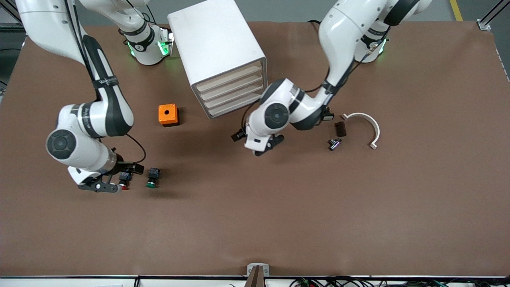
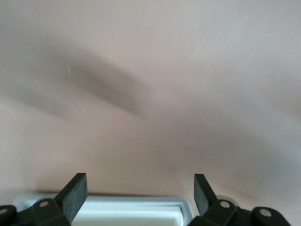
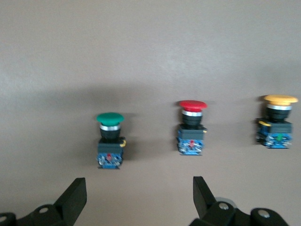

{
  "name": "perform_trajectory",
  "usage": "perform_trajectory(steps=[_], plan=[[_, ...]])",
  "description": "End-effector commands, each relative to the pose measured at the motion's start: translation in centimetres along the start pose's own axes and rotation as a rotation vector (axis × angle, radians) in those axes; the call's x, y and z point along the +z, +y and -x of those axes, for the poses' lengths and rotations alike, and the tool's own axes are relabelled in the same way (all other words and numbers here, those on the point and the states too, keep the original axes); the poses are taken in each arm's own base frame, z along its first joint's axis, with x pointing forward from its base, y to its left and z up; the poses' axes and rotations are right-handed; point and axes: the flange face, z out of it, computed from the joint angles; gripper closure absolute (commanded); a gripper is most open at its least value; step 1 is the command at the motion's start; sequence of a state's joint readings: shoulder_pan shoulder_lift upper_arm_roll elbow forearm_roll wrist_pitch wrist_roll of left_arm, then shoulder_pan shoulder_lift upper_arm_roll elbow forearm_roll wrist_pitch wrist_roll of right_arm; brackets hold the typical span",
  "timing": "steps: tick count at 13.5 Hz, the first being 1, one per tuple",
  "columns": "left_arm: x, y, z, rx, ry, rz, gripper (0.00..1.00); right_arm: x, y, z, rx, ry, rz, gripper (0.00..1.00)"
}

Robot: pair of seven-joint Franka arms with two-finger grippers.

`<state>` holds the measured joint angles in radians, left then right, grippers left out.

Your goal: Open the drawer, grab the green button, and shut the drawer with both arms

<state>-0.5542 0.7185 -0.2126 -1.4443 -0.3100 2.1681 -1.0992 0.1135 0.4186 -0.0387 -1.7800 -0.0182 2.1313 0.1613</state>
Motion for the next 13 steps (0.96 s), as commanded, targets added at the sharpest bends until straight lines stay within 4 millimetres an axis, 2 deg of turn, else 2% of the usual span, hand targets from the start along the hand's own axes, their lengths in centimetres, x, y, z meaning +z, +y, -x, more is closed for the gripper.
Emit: perform_trajectory(steps=[1,5,6,7,9,11,13], plan=[[-5.4,-3.5,-3.9,0.085,0.055,0.004,0.0,-3.8,1.9,1.0,-0.034,-0.021,-0.016,0.0],[-11.7,-11.4,-11.7,0.274,0.151,-0.05,0.0,-11.1,3.6,1.0,-0.03,-0.117,-0.008,0.0],[-13.2,-13.4,-14.3,0.304,0.136,-0.064,0.0,-12.8,4.1,1.1,-0.03,-0.135,-0.005,0.0],[-15.1,-15.2,-16.3,0.335,0.135,-0.067,0.0,-14.4,5.1,1.4,-0.04,-0.149,-0.01,0.0],[-20.0,-18.7,-19.2,0.379,0.197,-0.095,0.0,-17.2,7.3,2.6,-0.049,-0.146,-0.018,0.0],[-23.5,-21.8,-20.9,0.429,0.224,-0.126,0.0,-19.6,9.6,3.9,-0.045,-0.137,-0.026,0.0],[-26.9,-25.3,-20.9,0.447,0.197,-0.153,0.0,-22.1,10.5,5.3,-0.036,-0.119,-0.027,0.0]])
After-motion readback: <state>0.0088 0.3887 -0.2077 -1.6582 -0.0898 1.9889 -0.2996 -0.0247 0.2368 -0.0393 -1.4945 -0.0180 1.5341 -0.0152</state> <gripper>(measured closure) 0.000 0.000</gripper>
